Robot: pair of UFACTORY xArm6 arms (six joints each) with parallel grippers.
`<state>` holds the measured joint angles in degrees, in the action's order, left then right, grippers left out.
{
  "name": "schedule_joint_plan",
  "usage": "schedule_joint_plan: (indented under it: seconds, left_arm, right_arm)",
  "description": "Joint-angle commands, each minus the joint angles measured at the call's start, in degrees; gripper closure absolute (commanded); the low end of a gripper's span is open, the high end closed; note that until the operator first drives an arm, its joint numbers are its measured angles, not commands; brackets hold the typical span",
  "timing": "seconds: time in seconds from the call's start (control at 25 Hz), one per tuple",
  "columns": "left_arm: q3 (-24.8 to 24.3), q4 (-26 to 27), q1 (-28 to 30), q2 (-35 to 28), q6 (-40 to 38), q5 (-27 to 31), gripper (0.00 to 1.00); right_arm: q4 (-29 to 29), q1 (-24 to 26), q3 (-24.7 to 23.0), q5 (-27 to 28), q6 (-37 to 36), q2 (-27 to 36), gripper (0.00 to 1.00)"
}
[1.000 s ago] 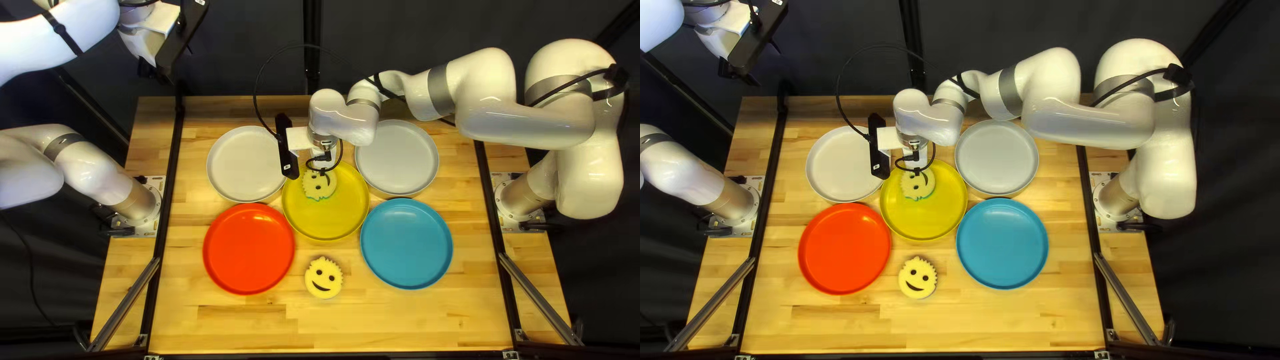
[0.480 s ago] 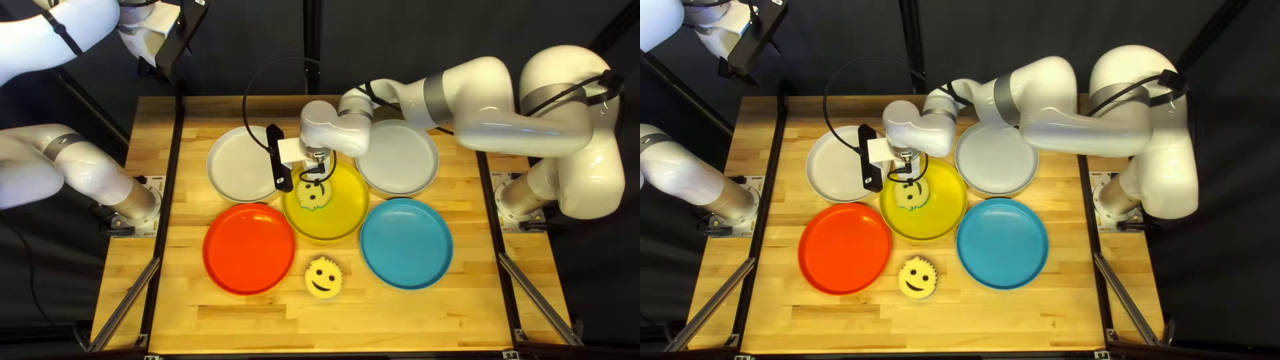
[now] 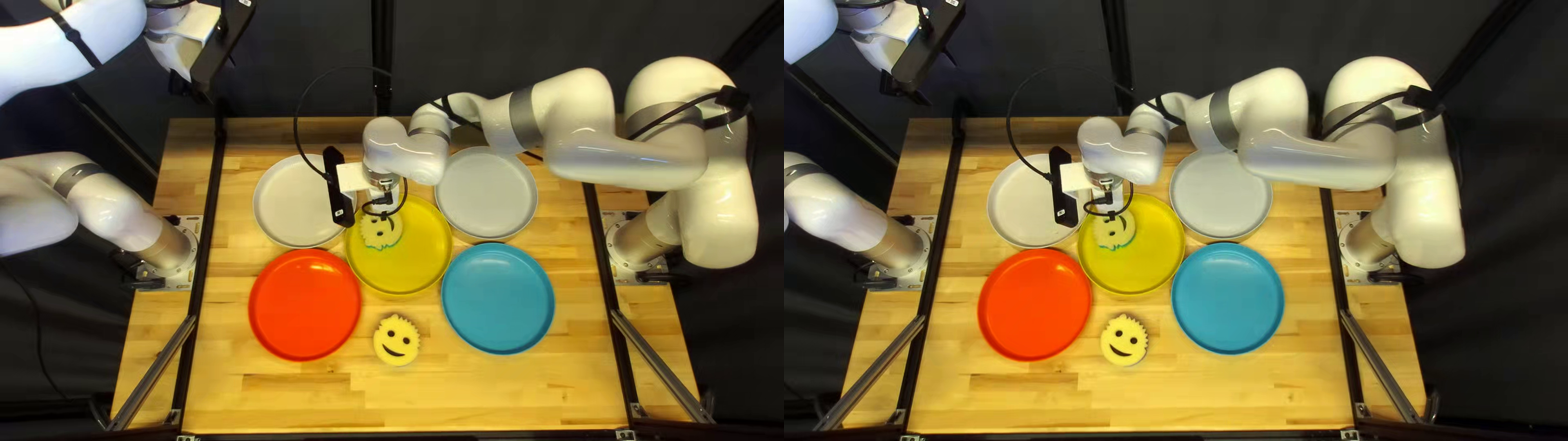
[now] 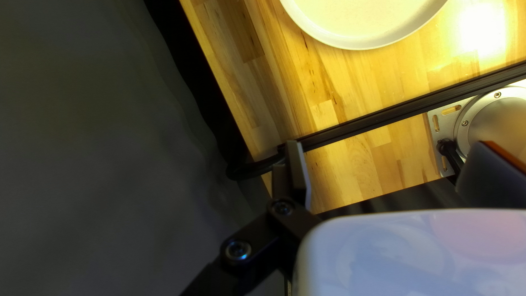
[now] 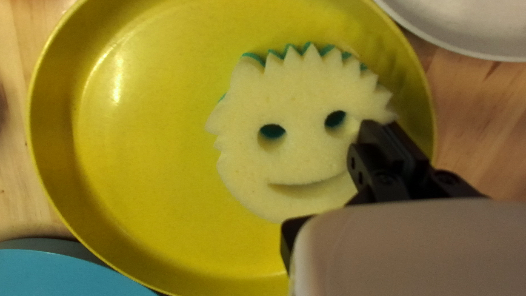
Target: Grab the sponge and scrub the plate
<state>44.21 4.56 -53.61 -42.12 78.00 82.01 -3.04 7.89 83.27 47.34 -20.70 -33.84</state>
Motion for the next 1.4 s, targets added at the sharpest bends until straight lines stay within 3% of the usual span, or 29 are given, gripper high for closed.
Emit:
schedule_joint_plan:
  seconds: [0.04,0.56,1.08,1.4]
  left_arm:
    - [0.0,0.0,0.0,0.0,0.0,0.0,0.00]
    - [0.0,0.0,0.0,0.0,0.0,0.0,0.00]
    - [0.0,0.0,0.0,0.0,0.0,0.0,0.00]
    - [0.0,0.0,0.0,0.0,0.0,0.0,0.00]
  right_arm:
    - [0.5,-1.9,0.5,-0.2,1.5,-0.3,1.00]
    - [3.2,-6.7,-4.5,-2.8,5.1,2.7,1.00]
    - [1.5,0.5,-7.9,-3.9,0.2,4.7,1.00]
    - [1.4,0.7,-11.4,-5.9,1.0,7.1,1.00]
